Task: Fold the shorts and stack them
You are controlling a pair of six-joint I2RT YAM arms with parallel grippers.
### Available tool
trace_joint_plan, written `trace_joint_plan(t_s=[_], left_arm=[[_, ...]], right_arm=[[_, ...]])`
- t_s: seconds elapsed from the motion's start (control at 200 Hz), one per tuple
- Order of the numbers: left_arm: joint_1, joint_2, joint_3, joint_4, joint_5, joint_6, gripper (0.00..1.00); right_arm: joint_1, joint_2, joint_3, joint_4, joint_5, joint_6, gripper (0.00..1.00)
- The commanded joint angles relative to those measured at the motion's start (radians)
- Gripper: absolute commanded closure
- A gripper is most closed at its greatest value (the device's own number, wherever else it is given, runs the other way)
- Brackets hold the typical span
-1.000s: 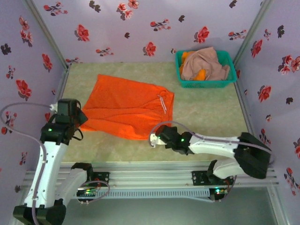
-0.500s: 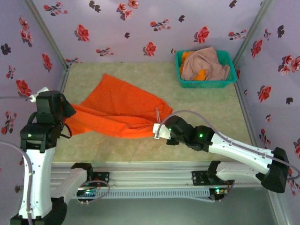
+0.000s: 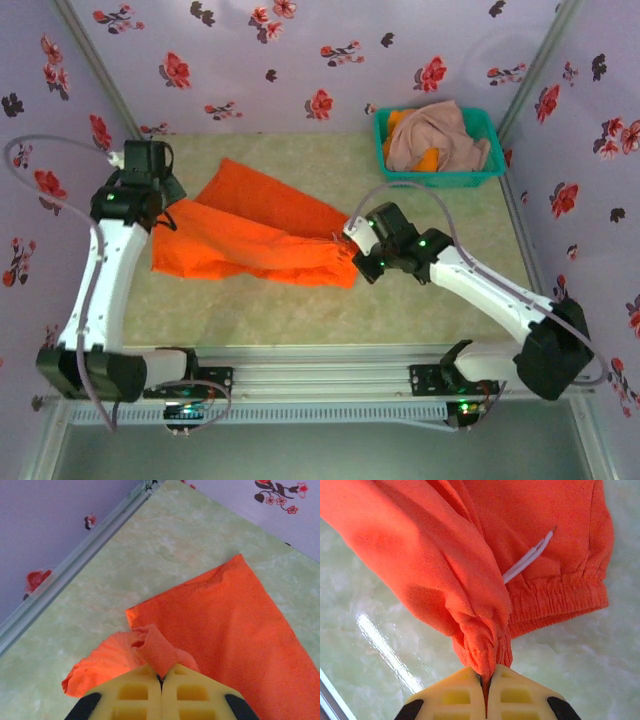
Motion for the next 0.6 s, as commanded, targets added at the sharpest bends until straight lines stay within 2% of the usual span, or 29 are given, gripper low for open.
trace_joint_plan(t_s=[0.0,0.325,0.6], left_arm=[[0.01,0.098,0.062,0.144,-0.008,-0.005,1.0],[0.013,0.458,0.264,0.214,0.003,-0.026,1.0],[0.024,0.721,0.449,0.222,0.023,-0.034,1.0]], right_arm=[[-0.07,0.064,0.049,0.006,-0.083,0.094,1.0],[-0.185,0.255,0.137,0.068,-0.107,0.161,1.0],[-0.265,0.508,0.376,-0.061,-0.051,0.197,0.99]])
